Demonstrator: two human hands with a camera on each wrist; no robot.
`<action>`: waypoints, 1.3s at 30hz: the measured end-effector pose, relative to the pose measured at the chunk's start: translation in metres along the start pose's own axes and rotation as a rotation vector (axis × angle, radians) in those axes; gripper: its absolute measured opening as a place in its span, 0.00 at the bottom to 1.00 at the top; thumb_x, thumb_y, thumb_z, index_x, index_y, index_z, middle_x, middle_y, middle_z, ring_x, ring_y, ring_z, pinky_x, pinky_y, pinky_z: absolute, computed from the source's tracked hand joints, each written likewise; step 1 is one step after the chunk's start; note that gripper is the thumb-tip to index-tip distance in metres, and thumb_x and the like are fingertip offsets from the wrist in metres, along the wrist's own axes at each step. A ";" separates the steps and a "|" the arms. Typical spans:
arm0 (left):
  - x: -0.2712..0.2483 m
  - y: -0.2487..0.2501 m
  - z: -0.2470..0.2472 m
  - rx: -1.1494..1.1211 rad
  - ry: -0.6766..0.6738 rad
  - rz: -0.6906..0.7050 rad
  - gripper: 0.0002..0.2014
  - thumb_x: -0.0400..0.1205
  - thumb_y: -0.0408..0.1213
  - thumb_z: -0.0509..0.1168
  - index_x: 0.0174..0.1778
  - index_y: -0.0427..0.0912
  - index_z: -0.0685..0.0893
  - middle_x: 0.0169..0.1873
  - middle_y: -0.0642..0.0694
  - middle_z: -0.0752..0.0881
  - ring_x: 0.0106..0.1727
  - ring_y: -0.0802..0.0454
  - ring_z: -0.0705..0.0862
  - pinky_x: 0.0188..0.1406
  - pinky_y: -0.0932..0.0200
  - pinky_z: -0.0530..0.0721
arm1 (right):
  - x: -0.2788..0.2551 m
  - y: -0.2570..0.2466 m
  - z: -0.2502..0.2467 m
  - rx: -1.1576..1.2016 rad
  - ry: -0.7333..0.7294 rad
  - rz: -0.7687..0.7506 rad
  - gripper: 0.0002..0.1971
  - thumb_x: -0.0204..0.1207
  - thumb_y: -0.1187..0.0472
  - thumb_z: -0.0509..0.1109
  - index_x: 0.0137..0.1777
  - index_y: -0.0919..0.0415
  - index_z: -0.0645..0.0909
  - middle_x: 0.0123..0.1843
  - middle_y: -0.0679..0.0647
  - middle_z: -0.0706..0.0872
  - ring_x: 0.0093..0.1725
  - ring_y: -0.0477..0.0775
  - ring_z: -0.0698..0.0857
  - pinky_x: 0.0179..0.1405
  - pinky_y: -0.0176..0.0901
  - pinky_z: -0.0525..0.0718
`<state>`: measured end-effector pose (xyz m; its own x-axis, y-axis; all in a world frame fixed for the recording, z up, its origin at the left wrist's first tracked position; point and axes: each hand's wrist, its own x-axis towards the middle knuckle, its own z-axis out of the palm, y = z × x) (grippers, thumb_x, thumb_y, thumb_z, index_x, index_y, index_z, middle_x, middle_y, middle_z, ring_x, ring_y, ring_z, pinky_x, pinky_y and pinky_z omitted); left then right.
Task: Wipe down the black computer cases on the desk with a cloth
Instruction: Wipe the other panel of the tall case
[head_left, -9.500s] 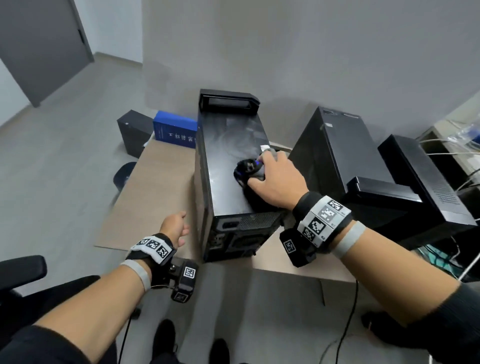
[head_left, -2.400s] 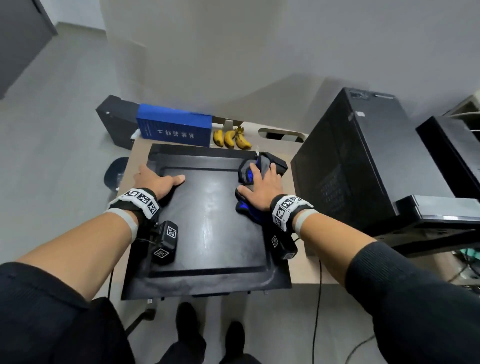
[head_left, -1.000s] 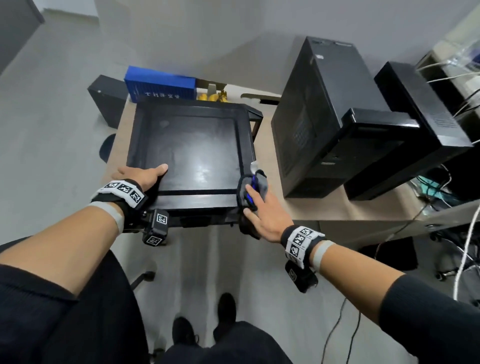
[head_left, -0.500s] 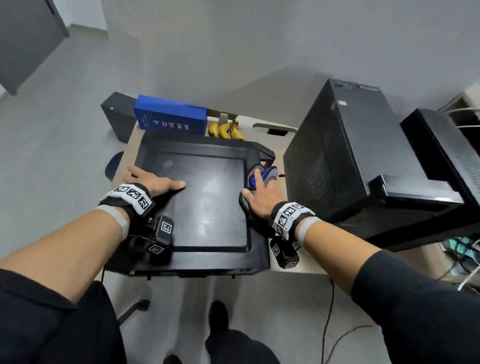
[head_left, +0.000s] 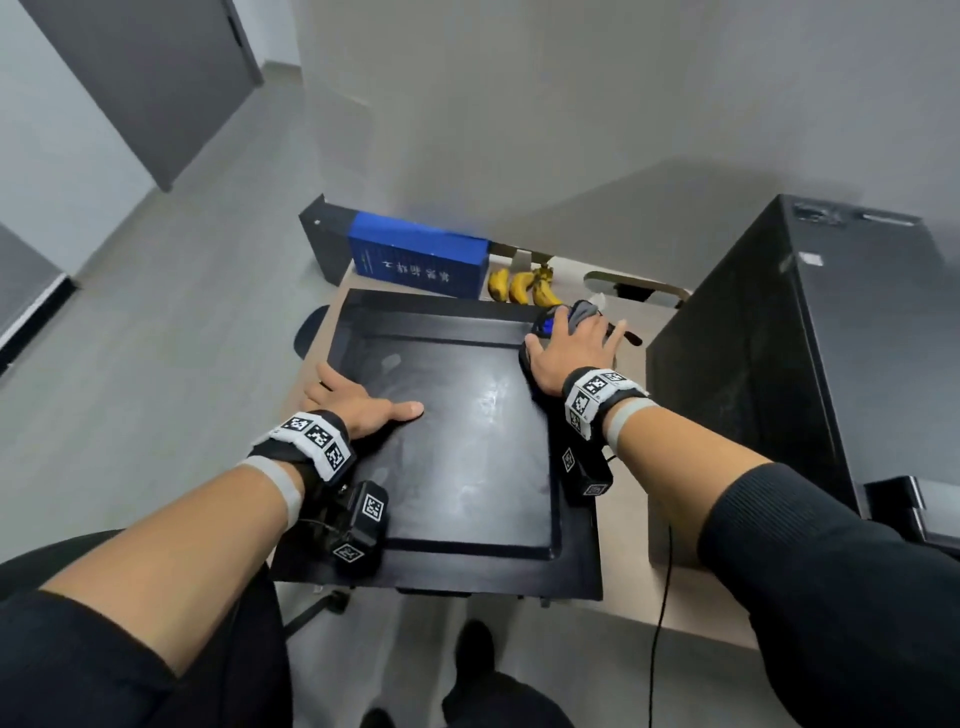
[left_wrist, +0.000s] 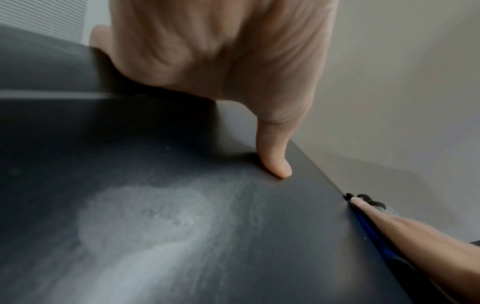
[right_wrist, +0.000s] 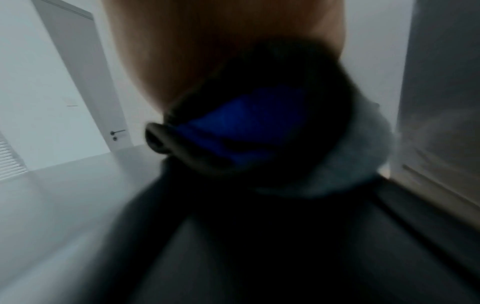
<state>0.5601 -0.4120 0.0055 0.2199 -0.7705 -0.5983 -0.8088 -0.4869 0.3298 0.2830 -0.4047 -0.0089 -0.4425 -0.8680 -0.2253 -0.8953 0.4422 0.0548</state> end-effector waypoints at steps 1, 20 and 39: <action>0.001 0.000 0.001 0.003 0.003 0.001 0.75 0.58 0.68 0.82 0.87 0.41 0.38 0.85 0.35 0.54 0.86 0.37 0.55 0.85 0.41 0.59 | 0.004 0.003 0.002 0.016 -0.003 -0.011 0.38 0.82 0.34 0.46 0.86 0.57 0.55 0.82 0.74 0.63 0.84 0.72 0.58 0.83 0.72 0.38; 0.010 -0.007 -0.010 0.067 -0.122 0.035 0.82 0.50 0.70 0.81 0.88 0.40 0.37 0.85 0.39 0.47 0.86 0.39 0.52 0.85 0.43 0.59 | -0.038 -0.015 -0.008 0.008 -0.081 -0.419 0.33 0.83 0.43 0.60 0.84 0.57 0.62 0.76 0.69 0.68 0.75 0.70 0.69 0.76 0.55 0.67; 0.012 -0.005 -0.002 0.123 -0.113 0.043 0.77 0.64 0.66 0.79 0.83 0.33 0.26 0.86 0.30 0.39 0.87 0.34 0.41 0.86 0.43 0.45 | 0.013 -0.175 -0.024 0.009 -0.270 -0.789 0.33 0.84 0.41 0.56 0.88 0.43 0.52 0.86 0.64 0.52 0.85 0.65 0.55 0.85 0.58 0.55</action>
<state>0.5680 -0.4194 -0.0024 0.1268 -0.7350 -0.6661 -0.8785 -0.3951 0.2688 0.4322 -0.4989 0.0015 0.3434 -0.8401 -0.4199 -0.9362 -0.2705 -0.2243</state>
